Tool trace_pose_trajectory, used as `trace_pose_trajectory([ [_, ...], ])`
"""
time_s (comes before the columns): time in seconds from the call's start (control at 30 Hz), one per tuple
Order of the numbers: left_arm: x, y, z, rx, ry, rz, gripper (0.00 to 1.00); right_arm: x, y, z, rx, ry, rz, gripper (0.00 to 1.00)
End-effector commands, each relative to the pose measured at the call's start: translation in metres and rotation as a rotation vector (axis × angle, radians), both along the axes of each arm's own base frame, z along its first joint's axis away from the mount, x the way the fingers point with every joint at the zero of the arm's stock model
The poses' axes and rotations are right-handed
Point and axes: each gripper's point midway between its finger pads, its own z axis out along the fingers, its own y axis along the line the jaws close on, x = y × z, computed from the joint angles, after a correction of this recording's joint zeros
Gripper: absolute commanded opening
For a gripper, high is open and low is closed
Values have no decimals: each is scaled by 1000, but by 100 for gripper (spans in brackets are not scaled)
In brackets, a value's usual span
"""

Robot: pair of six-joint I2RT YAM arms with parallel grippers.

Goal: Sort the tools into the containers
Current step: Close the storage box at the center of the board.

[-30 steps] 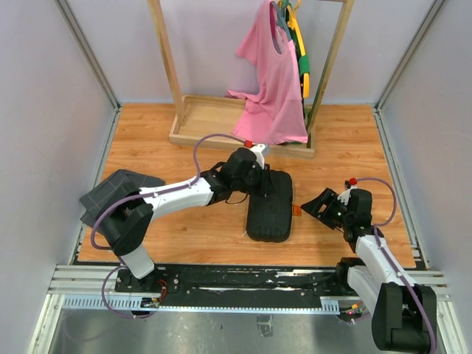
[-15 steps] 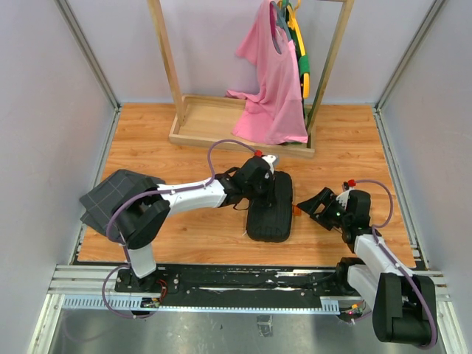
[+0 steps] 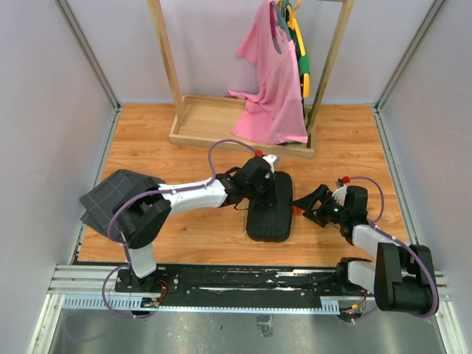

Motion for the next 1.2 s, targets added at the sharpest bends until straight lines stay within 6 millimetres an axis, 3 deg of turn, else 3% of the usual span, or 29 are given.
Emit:
trace_pose_trajectory([
  [0.0,-8,18,-34,123,38,9,13,-13,3,-17,18,82,24,82],
  [0.27,-9,16,-37,117,50,6,13,-7,12,-9,87,41,64,81],
  [0.77,-11,14,-39,111,61,-1,12,4,14,38,111,-167,64,58],
  [1.17,-14,13,-41,107,68,-6,12,-1,20,39,147,-153,100,52],
])
